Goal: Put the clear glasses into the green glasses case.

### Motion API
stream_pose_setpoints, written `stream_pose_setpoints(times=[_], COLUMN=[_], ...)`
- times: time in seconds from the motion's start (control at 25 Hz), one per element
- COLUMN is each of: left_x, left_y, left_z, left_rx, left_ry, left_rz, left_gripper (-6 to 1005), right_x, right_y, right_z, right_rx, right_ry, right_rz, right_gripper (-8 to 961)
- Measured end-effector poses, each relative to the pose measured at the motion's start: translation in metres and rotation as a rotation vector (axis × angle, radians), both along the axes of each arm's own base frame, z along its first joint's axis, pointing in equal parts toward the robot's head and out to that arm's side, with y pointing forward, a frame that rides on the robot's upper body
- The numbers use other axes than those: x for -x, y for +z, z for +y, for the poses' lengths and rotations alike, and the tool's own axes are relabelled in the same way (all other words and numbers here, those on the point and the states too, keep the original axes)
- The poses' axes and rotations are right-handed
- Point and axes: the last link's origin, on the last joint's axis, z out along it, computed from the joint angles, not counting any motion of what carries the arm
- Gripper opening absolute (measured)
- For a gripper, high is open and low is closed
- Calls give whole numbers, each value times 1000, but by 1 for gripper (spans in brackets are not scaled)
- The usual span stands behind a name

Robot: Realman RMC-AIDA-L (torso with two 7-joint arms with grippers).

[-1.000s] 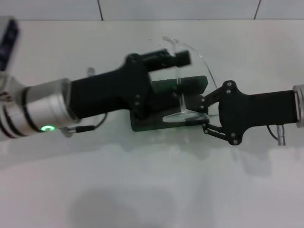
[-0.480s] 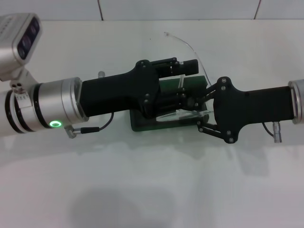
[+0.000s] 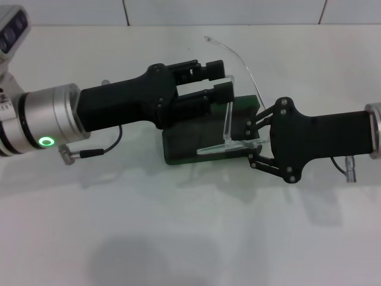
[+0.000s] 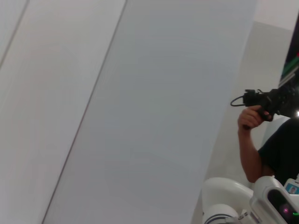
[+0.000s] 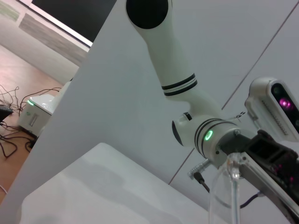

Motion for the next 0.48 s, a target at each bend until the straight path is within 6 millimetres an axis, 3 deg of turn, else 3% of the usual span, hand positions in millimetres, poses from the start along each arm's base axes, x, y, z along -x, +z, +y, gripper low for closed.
stream_pose_setpoints(times=[0.48], left_x=[-4], left_y=[-16], left_z=[2], left_rx=[51], left_ry=[-6], left_rz=[87], left_gripper=[616], right_x=[5], right_y=[-1], right_z=[4], right_rx=[-6], right_ry=[12], right_rz=[0], right_gripper=[123])
